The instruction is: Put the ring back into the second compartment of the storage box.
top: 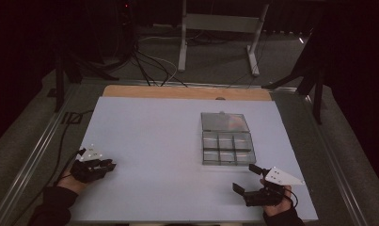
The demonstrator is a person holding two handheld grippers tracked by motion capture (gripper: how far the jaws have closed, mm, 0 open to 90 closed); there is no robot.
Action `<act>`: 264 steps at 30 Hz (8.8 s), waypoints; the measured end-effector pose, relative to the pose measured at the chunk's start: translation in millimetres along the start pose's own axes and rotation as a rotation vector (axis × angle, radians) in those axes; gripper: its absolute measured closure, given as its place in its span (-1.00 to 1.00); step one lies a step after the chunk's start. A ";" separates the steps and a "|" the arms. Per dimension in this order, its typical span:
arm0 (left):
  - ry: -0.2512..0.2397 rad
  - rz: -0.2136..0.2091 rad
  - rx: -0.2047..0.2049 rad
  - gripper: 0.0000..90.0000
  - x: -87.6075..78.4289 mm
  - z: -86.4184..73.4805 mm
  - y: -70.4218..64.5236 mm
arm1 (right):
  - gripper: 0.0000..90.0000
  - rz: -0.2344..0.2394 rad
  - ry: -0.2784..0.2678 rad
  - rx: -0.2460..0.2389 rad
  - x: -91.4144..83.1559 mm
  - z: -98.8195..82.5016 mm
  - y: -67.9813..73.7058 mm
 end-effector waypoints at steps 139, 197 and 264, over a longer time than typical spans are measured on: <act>-0.138 -0.410 0.239 0.63 59.9 187.0 -150.2 | -1.00 0.014 -0.002 0.009 -0.1 -1.2 1.1; -0.155 -0.455 0.255 0.62 115.6 259.4 -198.3 | -1.00 0.024 -0.009 0.010 -2.1 -0.6 2.2; -0.128 -0.408 0.201 -1.00 131.5 272.6 -207.6 | -1.00 0.031 -0.007 0.010 -1.0 -0.8 2.4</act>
Point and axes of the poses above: each handheld gripper's, and its own axes: x roughly forward along the jaws, z roughly out of its top, y roughly to its left, the point moved 6 cm from there along x, roughly forward along the jaws, and after that the axes turned 5 degrees about z, right-handed, at the moved point
